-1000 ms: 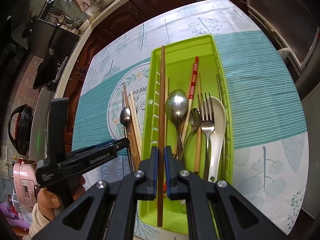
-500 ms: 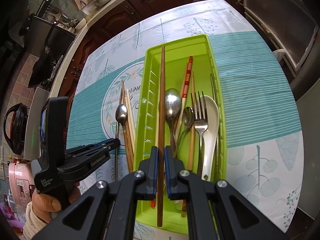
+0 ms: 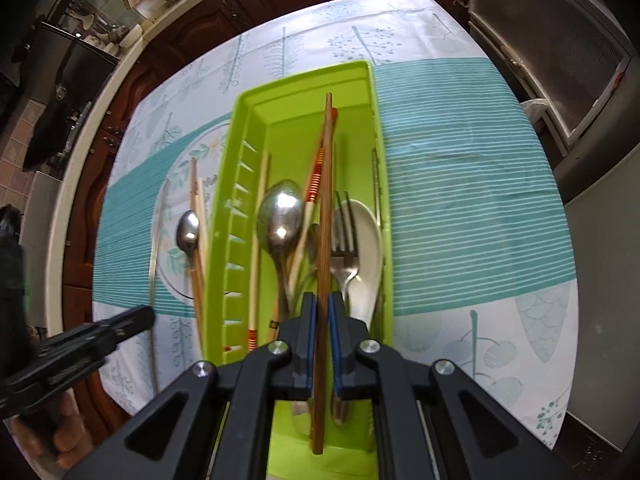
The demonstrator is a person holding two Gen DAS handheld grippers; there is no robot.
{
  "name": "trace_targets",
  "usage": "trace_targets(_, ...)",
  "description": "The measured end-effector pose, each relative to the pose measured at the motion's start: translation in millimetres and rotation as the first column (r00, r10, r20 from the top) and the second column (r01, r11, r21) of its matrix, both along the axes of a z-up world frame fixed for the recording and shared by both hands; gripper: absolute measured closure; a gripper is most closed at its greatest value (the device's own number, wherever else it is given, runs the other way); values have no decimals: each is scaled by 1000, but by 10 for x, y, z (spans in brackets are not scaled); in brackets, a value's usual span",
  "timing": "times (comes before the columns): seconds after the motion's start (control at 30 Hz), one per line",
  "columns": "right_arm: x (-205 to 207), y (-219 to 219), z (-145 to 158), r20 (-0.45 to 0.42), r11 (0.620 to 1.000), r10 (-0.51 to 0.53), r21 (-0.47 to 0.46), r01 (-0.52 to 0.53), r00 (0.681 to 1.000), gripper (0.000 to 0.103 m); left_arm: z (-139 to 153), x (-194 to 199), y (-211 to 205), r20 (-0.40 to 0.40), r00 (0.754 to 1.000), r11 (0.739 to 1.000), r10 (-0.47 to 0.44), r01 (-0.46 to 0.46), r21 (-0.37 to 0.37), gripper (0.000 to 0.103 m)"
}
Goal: Organize utensils
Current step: 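Lower the wooden and steel chopsticks into the green tray with both grippers, then open both grippers to release the chopsticks into the tray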
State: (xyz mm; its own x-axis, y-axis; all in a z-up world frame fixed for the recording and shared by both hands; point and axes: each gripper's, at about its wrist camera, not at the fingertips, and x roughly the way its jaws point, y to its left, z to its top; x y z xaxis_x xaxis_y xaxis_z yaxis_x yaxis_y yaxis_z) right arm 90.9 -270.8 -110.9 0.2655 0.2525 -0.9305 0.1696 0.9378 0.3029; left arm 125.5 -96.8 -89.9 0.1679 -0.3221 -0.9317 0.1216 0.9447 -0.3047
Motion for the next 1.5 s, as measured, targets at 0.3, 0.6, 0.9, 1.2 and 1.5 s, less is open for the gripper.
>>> trace_targets(0.3, -88, -118, 19, -2, 999, -39, 14, 39, 999, 96, 353, -34, -459, 63, 994, 994, -88, 92, -57, 100)
trace_targets(0.6, -220, -123, 145, 43, 999, -35, 14, 35, 998, 96, 5, 14, -689, 49, 994, 995, -95, 96, -6, 100)
trace_targets(0.9, -173, -34, 57, 40, 1000, -14, 12, 13, 999, 96, -16, -171, -699, 63, 985, 986, -163, 161, 35, 98)
trace_targets(1.2, -149, 144, -60, 28, 998, 41, 35, -42, 999, 96, 159, -269, -334, 103, 990, 994, -98, 92, 55, 66)
trace_targets(1.5, -165, 330, 39, 38, 997, 71, 22, -72, 997, 96, 90, -246, 167, 95, 995, 996, 1, -9, 92, 64)
